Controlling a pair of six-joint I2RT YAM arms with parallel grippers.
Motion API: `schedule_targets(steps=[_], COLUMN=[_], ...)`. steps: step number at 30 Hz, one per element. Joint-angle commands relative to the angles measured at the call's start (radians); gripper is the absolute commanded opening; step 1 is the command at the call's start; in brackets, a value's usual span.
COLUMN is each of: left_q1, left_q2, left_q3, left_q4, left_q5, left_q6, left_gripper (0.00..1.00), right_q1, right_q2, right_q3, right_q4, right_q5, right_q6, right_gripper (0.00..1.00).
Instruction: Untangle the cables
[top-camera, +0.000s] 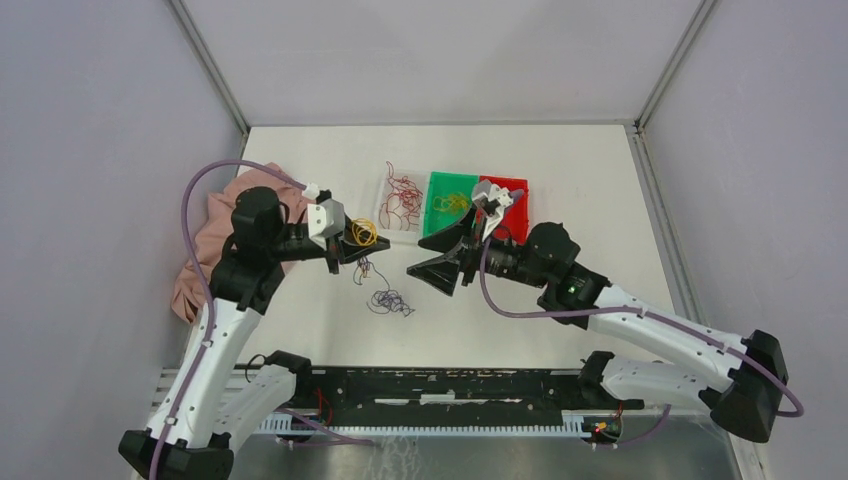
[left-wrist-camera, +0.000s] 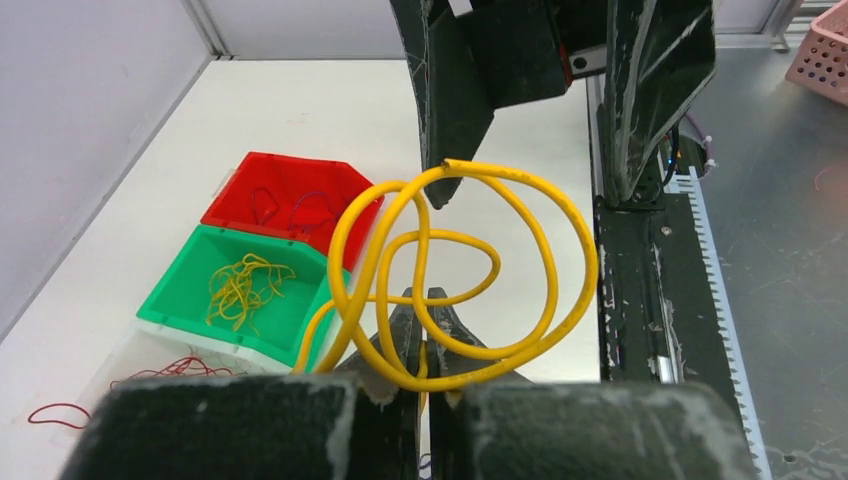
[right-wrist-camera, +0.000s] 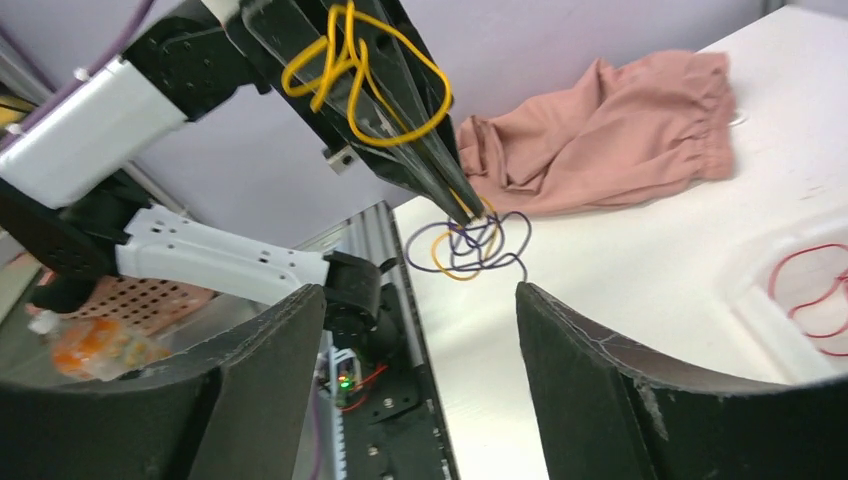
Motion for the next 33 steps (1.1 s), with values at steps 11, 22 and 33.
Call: schedule_targets(steps=[11, 22, 33], left_q1=[-0.016, -0.046, -0.079], left_q2=[0.054, 0.084, 0.106], left_q3=[0.118, 0.154, 0.311], left_q4=[0.226, 0.332, 0.341], left_q5=[0.072, 0.063, 0.035], left_q6=[-0.414, -0.587, -0.619], left_gripper=[0.03, 0.03, 0.03], right_q1=[0.029, 0.062, 0.062], right_q2=[0.283, 0.517, 0.668], right_q3=[0.084, 0.138, 0.032], right_q4=[0.502, 0.901, 0.973], right_q5=[-0.019, 0.081, 0.105], right_q6=[-0.075, 0.115, 0.199], right_gripper=[0.79, 0.58, 0.39])
